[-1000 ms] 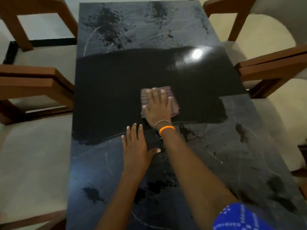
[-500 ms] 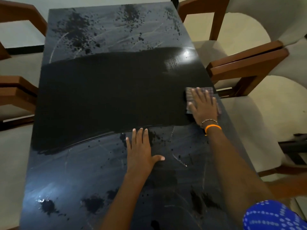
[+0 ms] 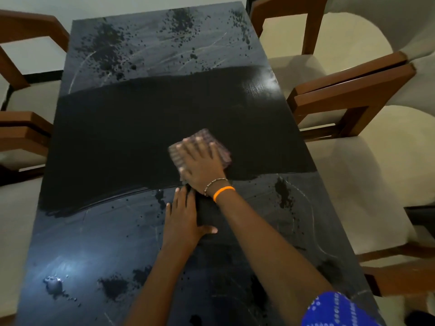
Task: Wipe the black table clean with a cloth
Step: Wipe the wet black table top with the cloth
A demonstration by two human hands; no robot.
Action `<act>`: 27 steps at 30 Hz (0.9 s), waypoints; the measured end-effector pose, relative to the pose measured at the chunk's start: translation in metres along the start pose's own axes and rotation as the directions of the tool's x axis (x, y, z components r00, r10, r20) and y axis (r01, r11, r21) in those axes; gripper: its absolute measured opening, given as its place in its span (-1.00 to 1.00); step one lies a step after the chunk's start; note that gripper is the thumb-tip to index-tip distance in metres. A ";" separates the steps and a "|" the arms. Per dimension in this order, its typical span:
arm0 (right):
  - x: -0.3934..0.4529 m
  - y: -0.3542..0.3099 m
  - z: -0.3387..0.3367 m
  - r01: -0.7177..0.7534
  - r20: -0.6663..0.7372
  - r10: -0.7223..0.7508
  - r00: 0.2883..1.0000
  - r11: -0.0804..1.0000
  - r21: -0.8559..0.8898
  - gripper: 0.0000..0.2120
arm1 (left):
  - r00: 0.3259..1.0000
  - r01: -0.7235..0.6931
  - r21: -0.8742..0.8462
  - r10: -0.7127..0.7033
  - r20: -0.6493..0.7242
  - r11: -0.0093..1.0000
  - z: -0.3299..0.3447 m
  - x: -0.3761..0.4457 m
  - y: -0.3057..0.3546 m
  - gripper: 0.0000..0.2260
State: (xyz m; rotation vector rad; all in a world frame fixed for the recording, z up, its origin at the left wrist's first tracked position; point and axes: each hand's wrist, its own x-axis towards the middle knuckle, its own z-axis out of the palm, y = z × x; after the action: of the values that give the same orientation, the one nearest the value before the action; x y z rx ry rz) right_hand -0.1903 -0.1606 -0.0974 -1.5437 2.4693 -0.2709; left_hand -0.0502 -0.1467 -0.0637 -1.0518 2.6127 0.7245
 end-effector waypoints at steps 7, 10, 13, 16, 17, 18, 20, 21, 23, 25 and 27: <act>0.027 0.057 -0.016 0.056 0.007 -0.056 0.998 0.994 -0.089 -0.44 | 1.000 0.007 0.065 -0.007 0.003 0.998 0.004 -0.004 0.023 0.01; 0.035 0.117 -0.035 -0.142 -0.040 0.140 0.989 0.988 -0.058 -0.45 | 0.999 -0.033 0.083 0.031 0.019 0.996 0.012 -0.007 0.038 0.01; 0.038 0.177 -0.052 -0.341 -0.070 0.339 0.938 0.940 -0.013 -0.45 | 0.998 -0.059 0.103 0.054 0.044 0.993 0.019 -0.011 0.047 0.00; 0.042 0.211 -0.063 -0.484 -0.040 0.488 0.872 0.872 0.080 -0.45 | 0.996 -0.069 0.110 0.062 0.066 0.992 0.022 -0.017 0.051 -0.01; 0.042 0.215 -0.065 -0.494 -0.037 0.499 0.866 0.864 0.097 -0.45 | 0.996 -0.070 0.108 0.062 0.069 0.992 0.023 -0.018 0.053 -0.01; 0.040 0.216 -0.067 -0.488 -0.042 0.494 0.868 0.866 0.107 -0.45 | 0.996 -0.071 0.107 0.064 0.070 0.992 0.023 -0.019 0.055 -0.01; 0.027 0.213 -0.065 -0.466 -0.061 0.474 0.878 0.878 0.107 -0.46 | 0.995 -0.072 0.108 0.064 0.080 0.992 0.023 -0.021 0.057 -0.02; 0.016 0.210 -0.063 -0.458 -0.071 0.466 0.882 0.883 0.101 -0.46 | 0.995 -0.066 0.104 0.057 0.086 0.992 0.023 -0.021 0.057 -0.01; -0.018 0.205 -0.056 -0.451 -0.099 0.458 0.884 0.889 0.081 -0.46 | 0.994 -0.051 0.077 0.044 0.101 0.996 0.024 -0.021 0.059 -0.01; -0.062 0.196 -0.048 -0.454 -0.131 0.460 0.878 0.888 0.068 -0.46 | 0.994 -0.041 0.059 0.035 0.104 0.997 0.025 -0.020 0.060 0.00; -0.111 0.181 -0.042 -0.473 -0.133 0.480 0.867 0.877 0.087 -0.39 | 0.994 -0.040 0.058 0.034 0.104 0.998 0.025 -0.020 0.060 0.01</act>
State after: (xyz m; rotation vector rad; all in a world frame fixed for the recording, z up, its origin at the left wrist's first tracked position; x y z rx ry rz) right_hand -0.3107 0.0195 -0.0965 -0.8686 2.8331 -0.3702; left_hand -0.0778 -0.0849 -0.0555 -0.9262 2.5552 0.6847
